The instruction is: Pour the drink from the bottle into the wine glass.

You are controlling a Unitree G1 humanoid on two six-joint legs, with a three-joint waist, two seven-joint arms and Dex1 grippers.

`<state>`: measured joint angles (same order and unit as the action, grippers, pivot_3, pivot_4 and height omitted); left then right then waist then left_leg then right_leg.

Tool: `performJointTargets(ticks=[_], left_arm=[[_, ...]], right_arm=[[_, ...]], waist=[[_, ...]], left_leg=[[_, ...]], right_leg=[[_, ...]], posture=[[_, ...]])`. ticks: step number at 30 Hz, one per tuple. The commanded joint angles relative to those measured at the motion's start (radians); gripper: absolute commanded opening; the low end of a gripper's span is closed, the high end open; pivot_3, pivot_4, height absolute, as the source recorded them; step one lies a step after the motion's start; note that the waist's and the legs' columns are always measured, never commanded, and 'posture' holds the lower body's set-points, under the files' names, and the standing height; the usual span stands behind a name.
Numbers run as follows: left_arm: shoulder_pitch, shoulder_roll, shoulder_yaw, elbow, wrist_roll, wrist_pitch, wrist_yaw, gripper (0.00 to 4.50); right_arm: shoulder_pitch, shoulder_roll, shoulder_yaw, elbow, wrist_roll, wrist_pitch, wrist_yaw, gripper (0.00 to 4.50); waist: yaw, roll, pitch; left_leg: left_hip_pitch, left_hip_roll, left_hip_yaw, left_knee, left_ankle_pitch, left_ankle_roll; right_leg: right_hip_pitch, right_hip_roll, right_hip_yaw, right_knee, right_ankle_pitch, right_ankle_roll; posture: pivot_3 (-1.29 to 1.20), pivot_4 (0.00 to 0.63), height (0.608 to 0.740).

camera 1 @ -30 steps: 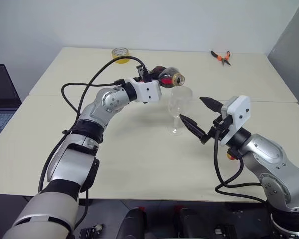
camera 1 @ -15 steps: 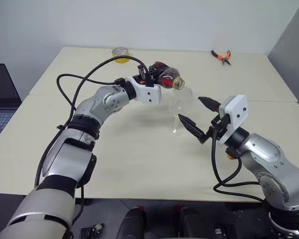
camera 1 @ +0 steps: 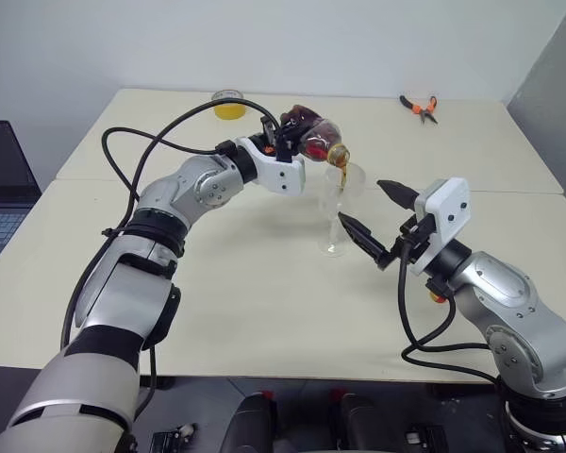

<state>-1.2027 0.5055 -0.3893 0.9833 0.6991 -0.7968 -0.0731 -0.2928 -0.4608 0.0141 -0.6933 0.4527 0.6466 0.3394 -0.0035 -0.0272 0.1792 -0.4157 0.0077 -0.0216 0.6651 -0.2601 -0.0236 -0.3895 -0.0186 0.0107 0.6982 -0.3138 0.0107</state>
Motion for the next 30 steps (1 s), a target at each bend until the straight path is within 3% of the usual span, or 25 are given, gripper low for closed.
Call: performJointTargets(ticks=[1,30], left_arm=[[-0.054,0.014,0.001,-0.009,0.003,-0.007,0.041,0.54],[-0.096,0.014,-0.040,0.029,0.048,-0.009,0.122,0.51]], right_arm=[[-0.012,0.003,-0.019,-0.027,-0.001,-0.018,0.002,4.50],[0.007,0.006,-0.011,-0.041,0.002,-0.008,0.005,4.50]], waist=[[0.000,0.000,0.000],[0.000,0.000,0.000]], left_leg=[[0.000,0.000,0.000,0.000,0.000,0.000],[0.000,0.000,0.000,0.001,0.002,-0.003]], right_leg=[[0.000,0.000,0.000,0.000,0.000,0.000],[0.000,0.000,0.000,0.001,0.000,0.000]], posture=[[0.00,0.150,0.740],[0.00,0.150,0.740]])
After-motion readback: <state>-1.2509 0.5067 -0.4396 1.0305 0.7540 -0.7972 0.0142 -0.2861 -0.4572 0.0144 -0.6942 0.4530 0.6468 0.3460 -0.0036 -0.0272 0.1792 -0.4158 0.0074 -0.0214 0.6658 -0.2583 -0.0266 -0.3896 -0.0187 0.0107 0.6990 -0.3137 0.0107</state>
